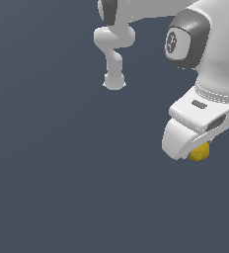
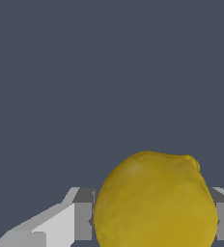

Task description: Pick up the object and move it to a goal position.

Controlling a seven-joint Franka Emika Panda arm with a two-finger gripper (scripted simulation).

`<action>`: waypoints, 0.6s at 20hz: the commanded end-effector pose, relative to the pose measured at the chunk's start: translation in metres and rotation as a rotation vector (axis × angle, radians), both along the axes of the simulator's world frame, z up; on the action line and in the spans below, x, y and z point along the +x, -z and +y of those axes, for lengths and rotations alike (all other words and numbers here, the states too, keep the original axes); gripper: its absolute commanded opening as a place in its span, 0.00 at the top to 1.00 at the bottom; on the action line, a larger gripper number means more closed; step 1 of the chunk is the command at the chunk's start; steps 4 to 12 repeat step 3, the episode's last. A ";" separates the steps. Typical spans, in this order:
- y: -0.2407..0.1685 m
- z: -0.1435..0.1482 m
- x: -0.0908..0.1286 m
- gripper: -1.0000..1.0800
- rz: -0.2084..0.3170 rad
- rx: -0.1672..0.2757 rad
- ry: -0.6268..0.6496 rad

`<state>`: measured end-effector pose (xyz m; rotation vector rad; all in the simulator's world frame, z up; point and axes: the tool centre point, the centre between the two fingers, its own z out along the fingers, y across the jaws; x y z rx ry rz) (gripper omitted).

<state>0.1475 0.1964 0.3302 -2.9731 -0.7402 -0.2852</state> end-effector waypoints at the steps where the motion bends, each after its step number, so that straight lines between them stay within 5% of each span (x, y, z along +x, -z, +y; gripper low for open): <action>1: -0.004 0.002 0.000 1.00 -0.003 0.001 -0.008; 12: -0.005 0.002 0.000 1.00 -0.003 0.001 -0.009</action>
